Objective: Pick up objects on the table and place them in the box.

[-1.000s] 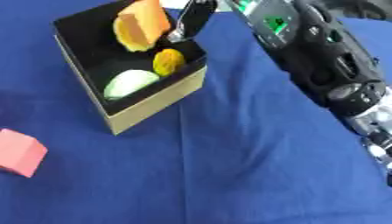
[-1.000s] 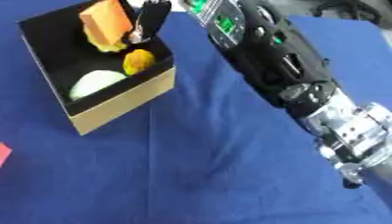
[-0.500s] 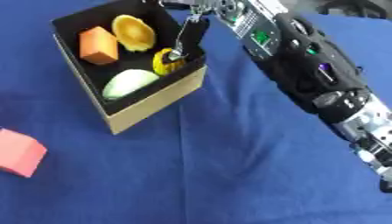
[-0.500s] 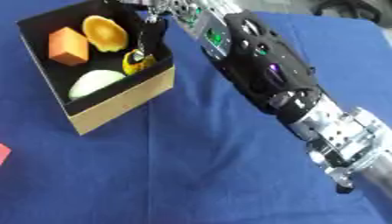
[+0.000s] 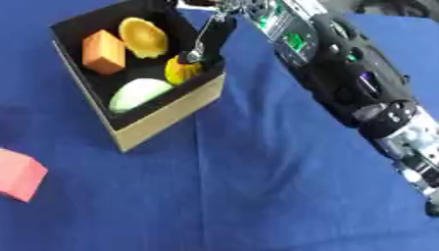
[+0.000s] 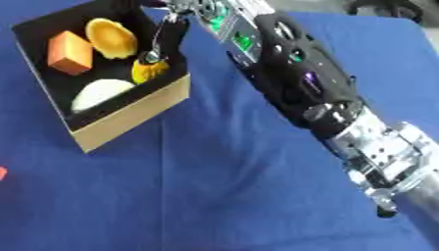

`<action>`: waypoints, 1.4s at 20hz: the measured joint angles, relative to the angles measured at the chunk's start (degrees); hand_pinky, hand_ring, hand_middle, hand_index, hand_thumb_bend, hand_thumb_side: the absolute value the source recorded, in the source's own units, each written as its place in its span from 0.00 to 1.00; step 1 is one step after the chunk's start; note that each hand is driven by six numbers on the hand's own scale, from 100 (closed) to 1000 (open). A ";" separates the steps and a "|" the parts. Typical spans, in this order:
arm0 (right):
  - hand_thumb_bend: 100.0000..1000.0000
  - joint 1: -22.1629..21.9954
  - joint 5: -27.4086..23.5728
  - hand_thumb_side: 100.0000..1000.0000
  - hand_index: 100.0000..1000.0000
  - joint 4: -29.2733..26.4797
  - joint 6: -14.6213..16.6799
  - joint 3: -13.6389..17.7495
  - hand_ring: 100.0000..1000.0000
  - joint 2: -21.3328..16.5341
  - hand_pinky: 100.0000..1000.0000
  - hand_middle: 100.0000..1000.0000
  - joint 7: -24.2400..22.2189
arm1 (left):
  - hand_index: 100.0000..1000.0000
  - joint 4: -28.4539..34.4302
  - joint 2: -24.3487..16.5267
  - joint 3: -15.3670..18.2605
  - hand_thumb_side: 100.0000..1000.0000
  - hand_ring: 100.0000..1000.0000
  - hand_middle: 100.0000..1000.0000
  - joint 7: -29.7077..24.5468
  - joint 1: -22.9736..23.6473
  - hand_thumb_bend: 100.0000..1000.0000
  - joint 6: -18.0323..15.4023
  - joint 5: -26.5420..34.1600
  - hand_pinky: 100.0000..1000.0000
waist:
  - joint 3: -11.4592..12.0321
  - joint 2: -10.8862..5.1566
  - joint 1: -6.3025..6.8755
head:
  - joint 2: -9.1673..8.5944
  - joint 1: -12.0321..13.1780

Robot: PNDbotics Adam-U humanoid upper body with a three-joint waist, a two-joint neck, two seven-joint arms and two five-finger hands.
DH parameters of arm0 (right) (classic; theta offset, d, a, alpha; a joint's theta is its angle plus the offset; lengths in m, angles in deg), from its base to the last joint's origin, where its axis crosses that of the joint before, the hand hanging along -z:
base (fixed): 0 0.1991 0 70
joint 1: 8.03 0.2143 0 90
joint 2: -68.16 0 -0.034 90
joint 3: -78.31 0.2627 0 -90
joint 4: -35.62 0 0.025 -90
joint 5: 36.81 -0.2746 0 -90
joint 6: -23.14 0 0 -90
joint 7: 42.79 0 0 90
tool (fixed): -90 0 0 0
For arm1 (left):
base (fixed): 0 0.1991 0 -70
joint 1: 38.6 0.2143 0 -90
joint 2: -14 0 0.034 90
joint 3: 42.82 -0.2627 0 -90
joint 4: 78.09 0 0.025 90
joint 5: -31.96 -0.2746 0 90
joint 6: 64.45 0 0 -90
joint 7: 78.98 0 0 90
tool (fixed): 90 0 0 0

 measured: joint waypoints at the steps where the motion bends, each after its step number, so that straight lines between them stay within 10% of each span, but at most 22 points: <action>1: 0.39 -0.40 -0.89 0.05 0.82 -1.33 0.25 0.13 0.79 -1.09 0.82 0.73 0.47 | 0.88 0.00 0.00 0.02 0.78 0.76 0.73 0.08 0.25 0.14 0.02 -0.01 0.76 | -0.42 -0.19 0.15 | 0.23 0.30; 12: 0.22 -13.23 -10.11 0.10 0.77 -16.46 3.53 10.43 0.75 -15.31 0.80 0.69 9.08 | 0.88 0.00 -0.03 1.13 0.76 0.76 0.73 1.58 2.66 0.15 -0.52 -1.28 0.76 | -4.84 -1.14 3.59 | 0.91 5.04; 28: 0.19 -33.94 -20.71 0.14 0.77 -34.15 -6.06 24.85 0.74 -21.17 0.78 0.68 22.01 | 0.88 0.00 -12.54 1.72 0.65 0.77 0.74 2.94 7.46 0.19 -3.36 -11.78 0.79 | -9.41 -1.00 6.81 | 1.36 14.10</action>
